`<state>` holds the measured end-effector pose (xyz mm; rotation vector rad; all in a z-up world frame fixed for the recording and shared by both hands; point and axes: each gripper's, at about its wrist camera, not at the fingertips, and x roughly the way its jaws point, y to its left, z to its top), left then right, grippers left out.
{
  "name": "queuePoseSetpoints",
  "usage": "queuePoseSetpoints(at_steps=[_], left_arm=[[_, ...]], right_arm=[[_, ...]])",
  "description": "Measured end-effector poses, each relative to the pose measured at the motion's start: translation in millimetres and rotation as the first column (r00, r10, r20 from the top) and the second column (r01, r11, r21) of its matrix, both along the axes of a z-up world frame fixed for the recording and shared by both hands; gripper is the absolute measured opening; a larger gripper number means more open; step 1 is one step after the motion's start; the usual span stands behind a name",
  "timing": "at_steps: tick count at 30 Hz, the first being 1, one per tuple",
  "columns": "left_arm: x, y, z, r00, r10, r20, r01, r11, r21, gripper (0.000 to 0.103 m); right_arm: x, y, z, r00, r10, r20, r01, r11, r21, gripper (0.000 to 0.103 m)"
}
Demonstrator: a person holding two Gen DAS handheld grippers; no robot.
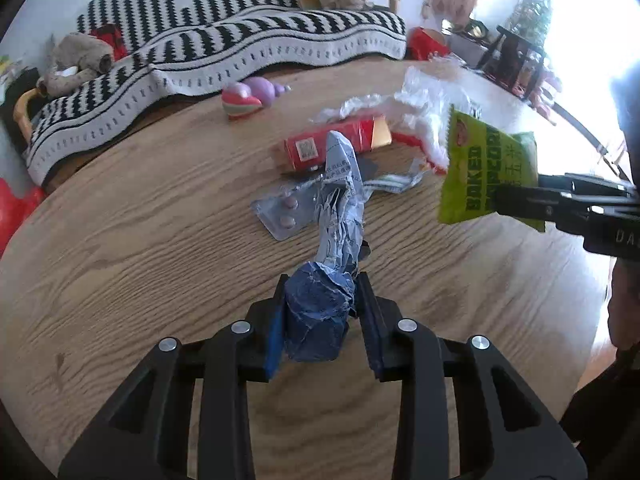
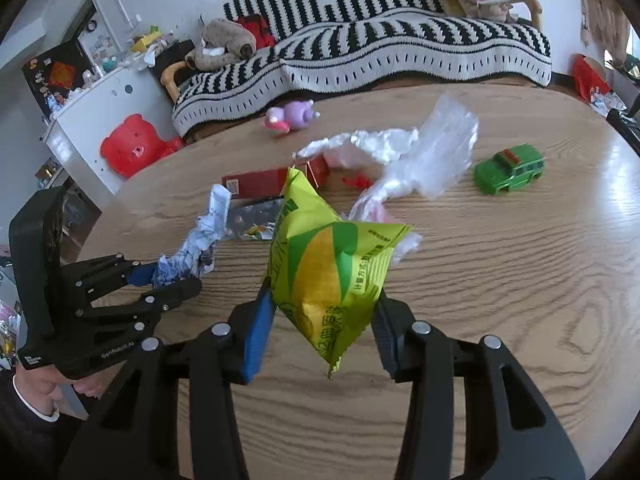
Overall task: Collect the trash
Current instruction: 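Grasp the foil wrapper with left tool while right tool grasps the yellow popcorn bag, then carry the wrapper and popcorn bag to the bin and open both tools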
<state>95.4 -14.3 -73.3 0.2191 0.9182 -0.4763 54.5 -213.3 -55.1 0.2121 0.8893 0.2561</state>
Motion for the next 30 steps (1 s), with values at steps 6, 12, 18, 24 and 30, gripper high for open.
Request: queuePoseSetpoints(at_steps=[6, 12, 18, 24, 30], left_arm=[[-12, -4, 18, 0.999, 0.044, 0.010, -0.044, 0.998, -0.035, 0.032], [-20, -25, 23, 0.999, 0.042, 0.016, -0.042, 0.998, -0.036, 0.032], [-32, -68, 30, 0.999, -0.001, 0.035, 0.003, 0.999, -0.042, 0.032], [-47, -136, 40, 0.995, -0.089, 0.050, 0.092, 0.993, -0.077, 0.032], [-76, -218, 44, 0.975, -0.219, 0.050, 0.222, 0.970, -0.097, 0.032]], right_arm=[[-21, -13, 12, 1.000, -0.004, 0.019, 0.004, 1.000, -0.022, 0.045], [-40, -38, 19, 0.999, -0.047, 0.025, 0.048, 0.998, -0.036, 0.045], [-67, -77, 29, 0.993, -0.110, 0.043, 0.112, 0.993, -0.047, 0.045], [-102, -135, 40, 0.975, -0.214, 0.062, 0.217, 0.975, -0.045, 0.045], [-153, -204, 44, 0.940, -0.332, 0.081, 0.336, 0.941, -0.039, 0.045]])
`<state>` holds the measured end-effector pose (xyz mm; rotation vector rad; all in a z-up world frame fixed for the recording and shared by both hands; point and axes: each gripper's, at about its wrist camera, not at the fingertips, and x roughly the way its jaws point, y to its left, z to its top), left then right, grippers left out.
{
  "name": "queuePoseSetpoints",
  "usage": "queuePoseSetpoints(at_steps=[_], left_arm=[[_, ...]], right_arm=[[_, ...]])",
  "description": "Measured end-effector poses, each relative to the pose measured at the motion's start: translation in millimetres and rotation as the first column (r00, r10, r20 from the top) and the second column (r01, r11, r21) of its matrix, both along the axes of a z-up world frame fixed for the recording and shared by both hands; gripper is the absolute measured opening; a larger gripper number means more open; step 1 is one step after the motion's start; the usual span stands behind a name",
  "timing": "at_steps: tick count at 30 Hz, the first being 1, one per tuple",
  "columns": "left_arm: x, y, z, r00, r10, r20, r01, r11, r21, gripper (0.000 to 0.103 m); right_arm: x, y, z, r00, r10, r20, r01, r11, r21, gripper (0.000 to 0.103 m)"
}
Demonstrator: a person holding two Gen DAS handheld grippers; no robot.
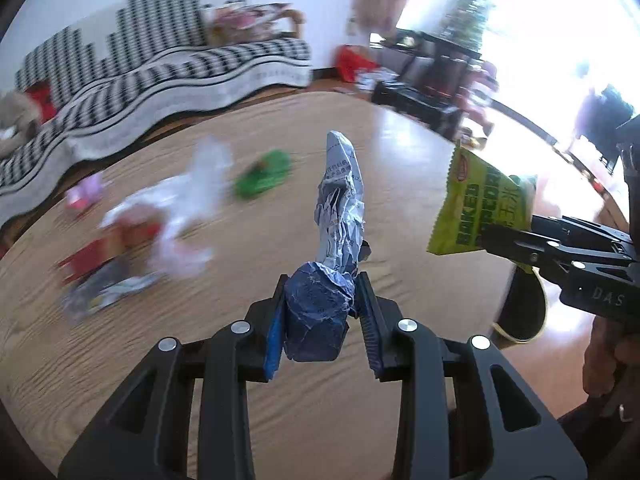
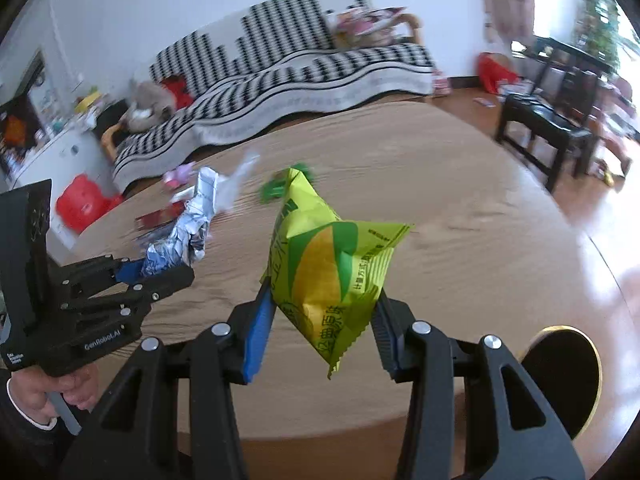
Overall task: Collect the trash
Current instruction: 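Carry the wrapper and popcorn bag to the bin and open both tools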
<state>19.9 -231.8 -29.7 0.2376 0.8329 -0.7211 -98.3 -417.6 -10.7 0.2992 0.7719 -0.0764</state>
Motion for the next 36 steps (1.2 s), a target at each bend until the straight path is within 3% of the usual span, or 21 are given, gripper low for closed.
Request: queuePoseSetpoints(at_steps=[9, 15, 22, 27, 36], left_arm=[[-55, -122, -11, 0.975, -0.223, -0.024, 0.221, 0.974, -0.044, 0.032], [-96, -193, -34, 0.937, -0.345, -0.062, 0.341, 0.938, -0.060, 0.032], [-134, -252, -76, 0.886, -0.444, -0.133, 0.445, 0.895, -0.027, 0.032], [-146, -279, -109, 0.852, -0.485, -0.198, 0.497, 0.868, 0.012, 0.032], [-148, -304, -129, 0.838, -0.491, -0.238, 0.508, 0.861, 0.013, 0.032]], right_arm=[[-92, -114, -11, 0.975, -0.221, -0.002, 0.221, 0.975, 0.028, 0.046], [-151, -174, -28, 0.932, -0.361, -0.032, 0.362, 0.931, 0.047, 0.046], [-206, -228, -70, 0.865, -0.481, -0.147, 0.495, 0.865, 0.080, 0.046], [-219, -251, -88, 0.823, -0.527, -0.213, 0.555, 0.824, 0.109, 0.046], [-214, -252, -94, 0.819, -0.525, -0.232, 0.557, 0.824, 0.100, 0.046]])
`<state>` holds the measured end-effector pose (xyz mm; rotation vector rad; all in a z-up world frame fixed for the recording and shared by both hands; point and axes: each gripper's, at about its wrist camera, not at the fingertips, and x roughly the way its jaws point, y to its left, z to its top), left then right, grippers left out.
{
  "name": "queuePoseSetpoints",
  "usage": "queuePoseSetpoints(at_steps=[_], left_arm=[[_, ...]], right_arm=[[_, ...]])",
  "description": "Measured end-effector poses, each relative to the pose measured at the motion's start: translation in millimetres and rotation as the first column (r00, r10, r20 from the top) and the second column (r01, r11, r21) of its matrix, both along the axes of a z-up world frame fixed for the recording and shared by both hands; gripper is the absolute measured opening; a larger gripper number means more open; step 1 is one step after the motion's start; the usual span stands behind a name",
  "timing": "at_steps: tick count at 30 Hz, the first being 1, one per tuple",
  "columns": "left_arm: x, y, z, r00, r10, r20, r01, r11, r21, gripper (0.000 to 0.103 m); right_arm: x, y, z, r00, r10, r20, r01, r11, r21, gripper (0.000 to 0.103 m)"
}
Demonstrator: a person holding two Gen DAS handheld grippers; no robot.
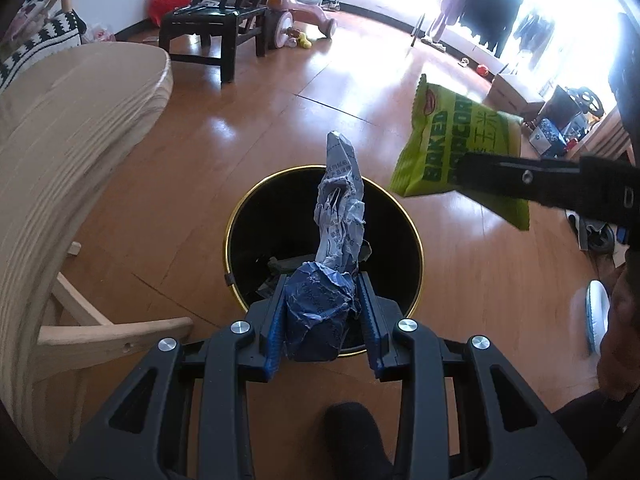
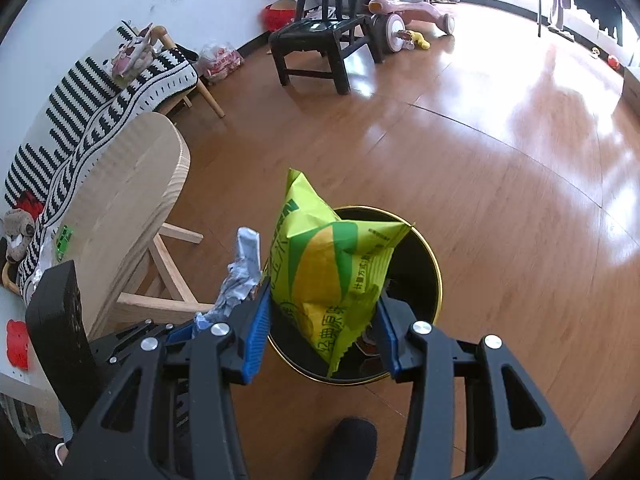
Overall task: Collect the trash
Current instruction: 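Carry the wrapper and popcorn bag to the bin and open both tools, then move both open tools back toward the table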
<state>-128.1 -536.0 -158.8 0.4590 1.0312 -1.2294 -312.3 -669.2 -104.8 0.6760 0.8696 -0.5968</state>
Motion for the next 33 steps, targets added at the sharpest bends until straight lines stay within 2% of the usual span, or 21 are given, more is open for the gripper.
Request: queuePoseSetpoints(at_steps=[8, 9, 10, 11, 18, 22, 28, 33], left_arm=[[2, -4, -3, 1.000, 0.004, -0.022, -0.004, 1.000, -0.007, 0.035], [2, -5, -3, 1.000, 0.005, -0.022, -0.005, 1.000, -0.006, 0.038], [2, -3, -3, 1.000, 0.008, -0.022, -0.008, 1.000, -0.006, 0.053], [2, -1, -2, 1.000, 0.017, -0.024, -0.017, 1.000, -0.016, 0.063], [4, 4, 6, 0.999, 0.030, -0.020, -0.031, 0.999, -0.040, 0.065], [6, 14, 21, 0.999, 0.035, -0.013, -0.036, 0.997, -0.064, 0.076], [15, 63, 68, 0.997, 0.067, 0.048, -0.059, 0.988, -0.144, 0.092], [46, 135, 103, 0.977, 0.173, 0.121, -0.150, 0.972, -0.178, 0.095]], right_arm=[[4, 1, 3, 1.000, -0.020, 0.003, 0.020, 1.000, -0.012, 0.048], [2, 3, 3, 1.000, -0.025, 0.006, 0.025, 1.000, -0.011, 0.051], [1, 3, 4, 0.999, -0.030, 0.012, 0.031, 0.999, -0.008, 0.062], [0, 3, 6, 0.999, -0.040, 0.022, 0.041, 0.999, -0.015, 0.065], [3, 6, 16, 0.998, -0.041, 0.044, 0.042, 0.999, -0.030, 0.066], [15, 17, 32, 0.997, -0.017, 0.072, 0.021, 0.999, -0.048, 0.071], [50, 56, 67, 0.990, 0.078, 0.121, -0.063, 0.990, -0.124, 0.083], [96, 102, 89, 0.973, 0.181, 0.142, -0.159, 0.975, -0.155, 0.086]])
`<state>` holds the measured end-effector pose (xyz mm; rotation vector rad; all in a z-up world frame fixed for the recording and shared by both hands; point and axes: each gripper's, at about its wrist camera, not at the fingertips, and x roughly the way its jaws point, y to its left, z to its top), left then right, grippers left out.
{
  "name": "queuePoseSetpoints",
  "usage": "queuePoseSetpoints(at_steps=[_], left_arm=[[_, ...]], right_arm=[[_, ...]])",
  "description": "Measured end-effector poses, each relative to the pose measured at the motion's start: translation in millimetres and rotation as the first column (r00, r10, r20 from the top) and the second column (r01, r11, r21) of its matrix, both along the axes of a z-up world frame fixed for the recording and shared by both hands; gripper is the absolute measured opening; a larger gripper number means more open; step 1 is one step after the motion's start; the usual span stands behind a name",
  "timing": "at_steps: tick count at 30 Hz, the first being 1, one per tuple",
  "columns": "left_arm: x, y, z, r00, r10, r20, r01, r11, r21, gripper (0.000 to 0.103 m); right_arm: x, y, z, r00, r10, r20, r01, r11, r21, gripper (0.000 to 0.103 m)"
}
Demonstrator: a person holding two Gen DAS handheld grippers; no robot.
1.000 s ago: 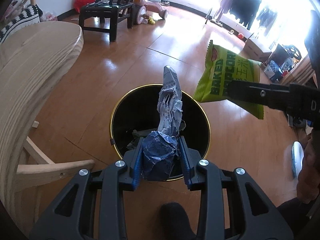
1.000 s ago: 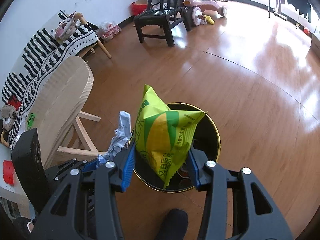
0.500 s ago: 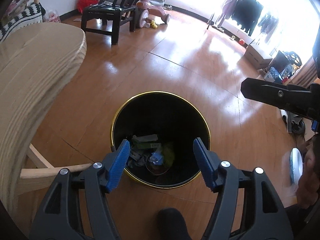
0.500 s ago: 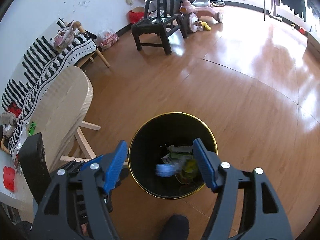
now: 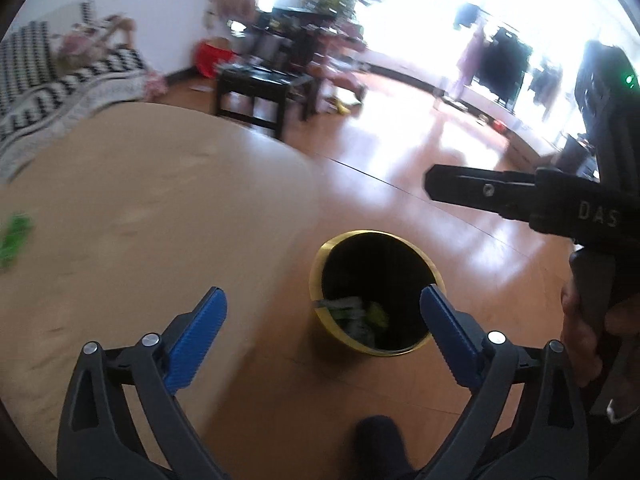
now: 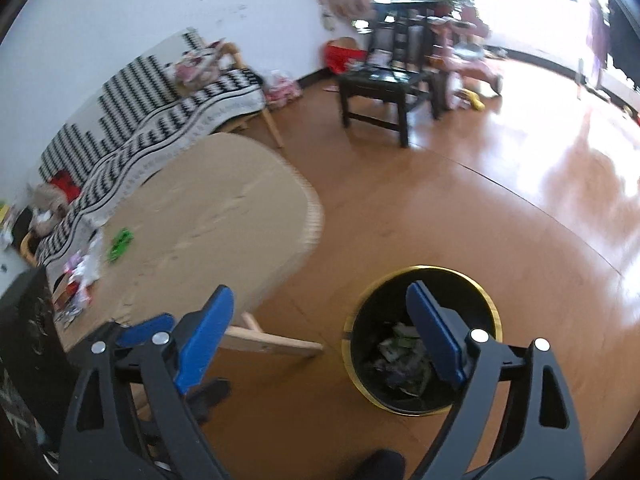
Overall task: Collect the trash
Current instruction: 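Move both open tools back toward the table, then grasp the white-blue printed packet with left tool while right tool grasps clear plastic wrap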
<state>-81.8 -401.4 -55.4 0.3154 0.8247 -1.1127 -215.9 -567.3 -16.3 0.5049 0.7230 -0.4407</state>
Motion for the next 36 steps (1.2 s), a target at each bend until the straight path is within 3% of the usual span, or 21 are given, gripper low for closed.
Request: queuePoseSetpoints(at_steps=[4, 8, 11, 18, 22, 25, 28, 36], left_arm=[[34, 67, 14, 0.991, 0.124, 0.057, -0.124, 0.992, 0.006, 0.095], [69, 149, 22, 0.957, 0.267, 0.114, -0.270, 0.963, 0.013, 0.095], [94, 208, 22, 0.919, 0.373, 0.127, -0.378, 0.926, 0.015, 0.095], [143, 336, 13, 0.803, 0.569, 0.178, -0.583, 0.812, 0.032, 0.095], [177, 368, 1, 0.763, 0.613, 0.202, -0.636, 0.769, 0.067, 0.095], [199, 380, -8, 0.760, 0.615, 0.213, -0.642, 0.760, 0.097, 0.095], [228, 383, -25, 0.779, 0.594, 0.203, -0.624, 0.767, 0.148, 0.095], [264, 375, -41, 0.797, 0.575, 0.183, -0.601, 0.785, 0.150, 0.094]], right_arm=[[41, 42, 10, 0.996, 0.086, 0.017, -0.086, 0.996, 0.006, 0.087], [95, 103, 18, 0.978, 0.206, 0.026, -0.206, 0.978, 0.005, 0.087], [129, 144, 19, 0.959, 0.284, 0.024, -0.284, 0.959, -0.005, 0.087], [209, 241, 8, 0.893, 0.451, -0.004, -0.451, 0.892, -0.022, 0.087], [247, 281, -5, 0.861, 0.507, -0.029, -0.508, 0.860, -0.037, 0.087], [270, 299, -16, 0.844, 0.533, -0.049, -0.535, 0.844, -0.042, 0.087], [289, 314, -27, 0.832, 0.550, -0.070, -0.554, 0.831, -0.054, 0.087], [329, 326, -46, 0.823, 0.564, -0.075, -0.567, 0.823, -0.030, 0.087]])
